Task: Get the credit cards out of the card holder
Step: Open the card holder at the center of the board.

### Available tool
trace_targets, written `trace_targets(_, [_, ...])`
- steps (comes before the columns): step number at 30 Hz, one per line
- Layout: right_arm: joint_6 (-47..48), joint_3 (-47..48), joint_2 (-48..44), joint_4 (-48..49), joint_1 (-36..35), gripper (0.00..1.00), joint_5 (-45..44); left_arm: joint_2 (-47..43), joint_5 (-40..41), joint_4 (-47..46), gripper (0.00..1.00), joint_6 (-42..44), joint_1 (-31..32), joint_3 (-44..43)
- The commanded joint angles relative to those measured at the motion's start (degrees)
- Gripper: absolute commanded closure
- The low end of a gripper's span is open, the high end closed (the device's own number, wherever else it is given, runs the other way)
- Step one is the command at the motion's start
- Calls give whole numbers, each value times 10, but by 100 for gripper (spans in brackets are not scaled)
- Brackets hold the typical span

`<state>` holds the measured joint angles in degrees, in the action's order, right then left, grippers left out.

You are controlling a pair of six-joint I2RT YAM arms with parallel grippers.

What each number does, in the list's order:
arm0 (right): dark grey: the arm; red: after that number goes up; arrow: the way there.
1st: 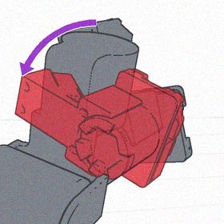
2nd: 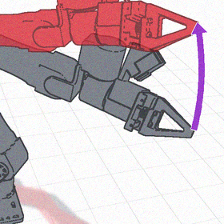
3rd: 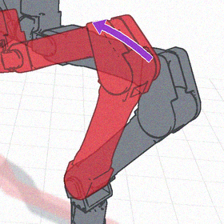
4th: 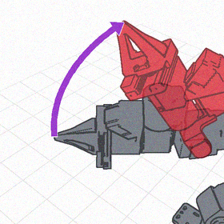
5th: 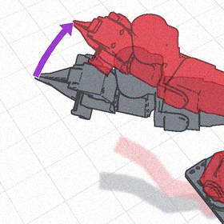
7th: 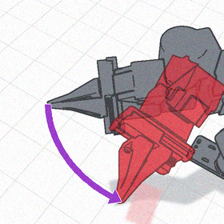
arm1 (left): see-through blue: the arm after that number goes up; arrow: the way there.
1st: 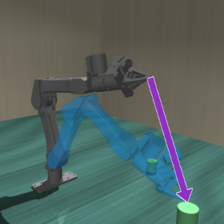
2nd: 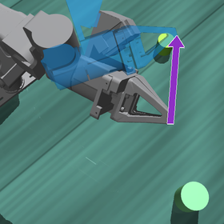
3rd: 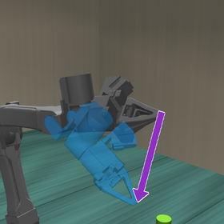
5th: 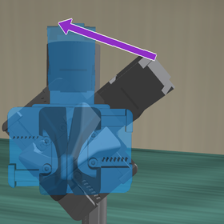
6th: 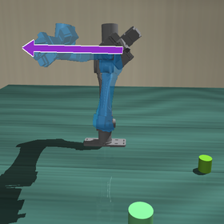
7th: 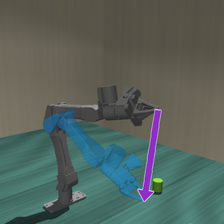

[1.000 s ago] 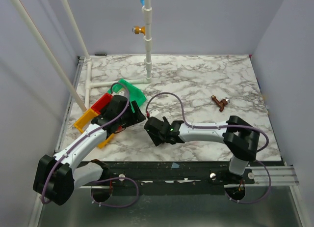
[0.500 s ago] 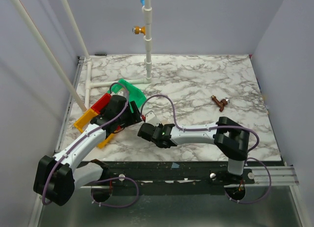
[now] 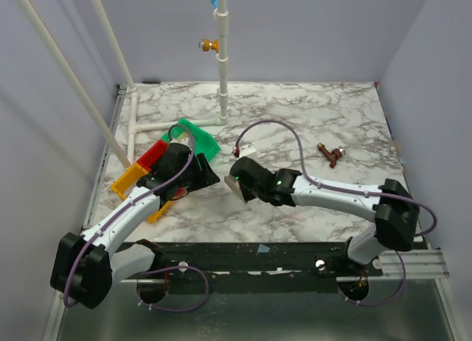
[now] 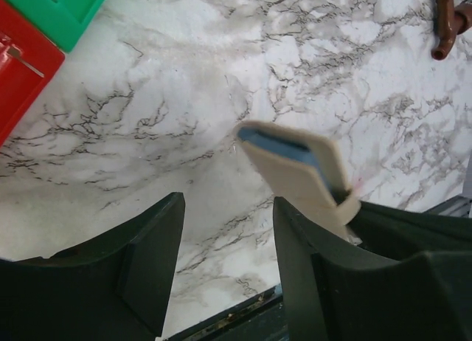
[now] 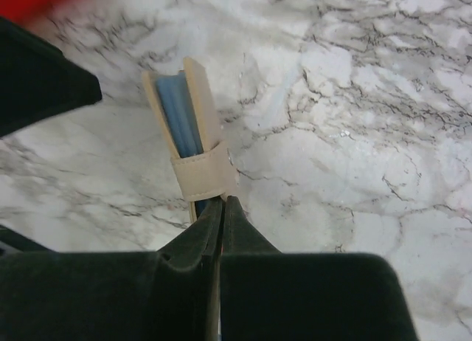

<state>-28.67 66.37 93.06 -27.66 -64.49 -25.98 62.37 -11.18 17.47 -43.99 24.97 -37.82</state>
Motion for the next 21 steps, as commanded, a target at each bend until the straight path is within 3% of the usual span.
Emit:
trace_targets(1, [-28,-69,-86,107,66,99,164,3,-36,-26,48,1,12,1])
trace_targets(6, [-86,-171,-115,208,173,99,353,4,-35,-22,49,-1,24,-11])
trace_targets(8, [-106,-202,-111,245,198,99,391,7,-33,-22,50,-1,31,-14])
trace_targets(14, [-98,-203,-102,248,199,99,388,26,-33,-24,50,0,50,-26])
trace_targets(19, [-51,-120,-78,129,171,99,289,35,-25,-23,45,-5,56,-37])
trace_targets(21, [-50,-114,-68,133,161,99,293,38,-19,-19,42,-3,56,-42])
